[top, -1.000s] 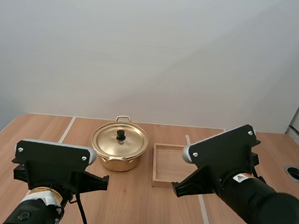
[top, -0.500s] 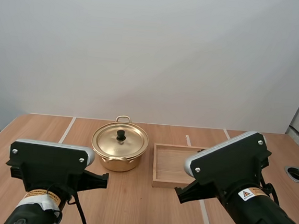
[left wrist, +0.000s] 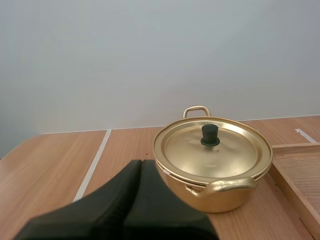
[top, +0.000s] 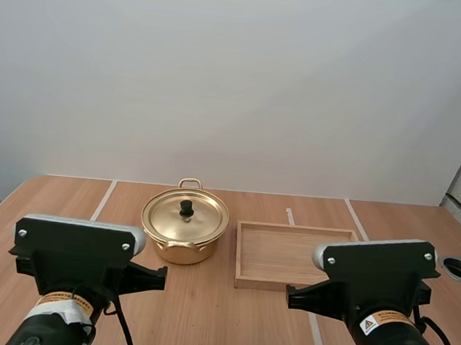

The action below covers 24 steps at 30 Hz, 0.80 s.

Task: Open the pot, put the grape inside, and close it

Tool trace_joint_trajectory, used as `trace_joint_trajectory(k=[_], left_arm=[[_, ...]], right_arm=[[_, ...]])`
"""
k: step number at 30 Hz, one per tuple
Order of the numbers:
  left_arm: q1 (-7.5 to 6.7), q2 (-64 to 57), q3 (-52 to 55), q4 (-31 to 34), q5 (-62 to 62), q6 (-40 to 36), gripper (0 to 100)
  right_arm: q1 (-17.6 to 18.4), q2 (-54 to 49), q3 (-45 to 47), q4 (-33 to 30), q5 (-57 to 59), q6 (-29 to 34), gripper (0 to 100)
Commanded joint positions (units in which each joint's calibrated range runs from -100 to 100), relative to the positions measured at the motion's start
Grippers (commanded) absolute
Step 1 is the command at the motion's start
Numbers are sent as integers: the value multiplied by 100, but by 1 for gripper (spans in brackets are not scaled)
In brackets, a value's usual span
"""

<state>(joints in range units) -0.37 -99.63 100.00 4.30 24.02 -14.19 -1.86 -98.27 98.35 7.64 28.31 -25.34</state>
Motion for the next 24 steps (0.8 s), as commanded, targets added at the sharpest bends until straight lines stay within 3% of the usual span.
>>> trace_joint_trajectory(k=[1, 24], left_arm=[[4, -37, 0, 71, -71, -55, 0], [4, -37, 0, 22, 599, -98, 0]], right_arm=[[11, -50, 165, -72, -189, 76, 0], [11, -173, 165, 58, 302, 76, 0]])
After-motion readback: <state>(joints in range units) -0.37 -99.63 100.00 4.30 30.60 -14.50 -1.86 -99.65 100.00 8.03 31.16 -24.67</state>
